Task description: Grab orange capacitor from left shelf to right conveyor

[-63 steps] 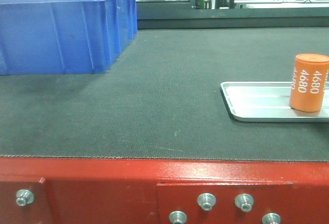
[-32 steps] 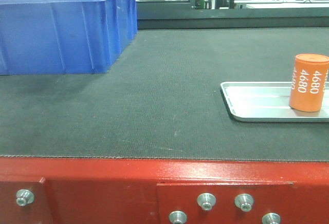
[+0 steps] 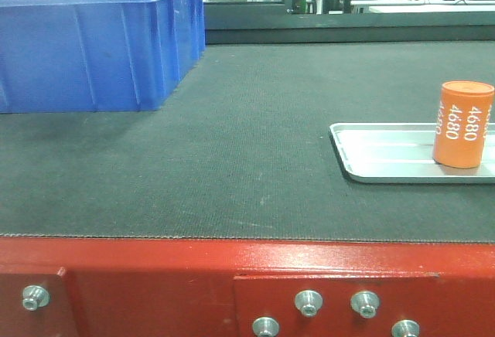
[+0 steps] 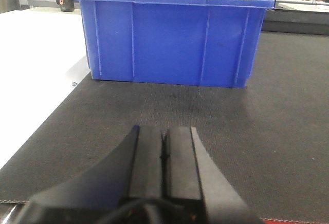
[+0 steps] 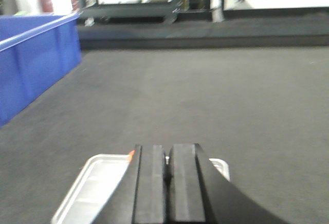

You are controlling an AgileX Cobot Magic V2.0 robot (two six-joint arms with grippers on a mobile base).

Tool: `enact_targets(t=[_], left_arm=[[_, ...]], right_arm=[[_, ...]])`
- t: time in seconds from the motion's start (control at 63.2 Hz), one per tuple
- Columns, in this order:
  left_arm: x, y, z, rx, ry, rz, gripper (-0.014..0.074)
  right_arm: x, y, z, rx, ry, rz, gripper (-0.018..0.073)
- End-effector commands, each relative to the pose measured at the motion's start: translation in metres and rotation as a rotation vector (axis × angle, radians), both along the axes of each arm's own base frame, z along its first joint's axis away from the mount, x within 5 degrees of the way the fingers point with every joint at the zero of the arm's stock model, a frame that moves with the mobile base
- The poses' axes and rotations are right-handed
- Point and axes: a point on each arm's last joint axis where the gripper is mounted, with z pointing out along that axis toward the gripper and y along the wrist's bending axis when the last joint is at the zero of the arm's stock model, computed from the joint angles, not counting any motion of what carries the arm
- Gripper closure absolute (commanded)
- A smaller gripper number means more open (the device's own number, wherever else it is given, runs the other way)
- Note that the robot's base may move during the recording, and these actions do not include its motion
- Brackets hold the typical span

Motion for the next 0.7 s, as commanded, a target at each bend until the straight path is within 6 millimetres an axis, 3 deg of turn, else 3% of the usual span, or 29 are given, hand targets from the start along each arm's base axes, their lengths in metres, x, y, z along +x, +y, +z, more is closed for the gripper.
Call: enact_targets(t=[0.0, 0.348, 0.68], left_arm=[[-0.001, 0.001, 0.01, -0.009, -0.104, 0.006, 0.0723], [-0.001, 0.001, 0.01, -0.009, -0.104, 0.006, 0.0723], [-0.001, 0.001, 0.01, -0.008, -0.102, 0.007, 0.0723]], right_arm=[[-0.009, -0.004, 0.006, -0.013, -0.131, -0.059, 0.0505], [-0.02, -0.006, -0.079, -0.011, -0.106, -0.109, 0.0505], [-0.02, -0.006, -0.082, -0.009, -0.065, -0.109, 0.0505]])
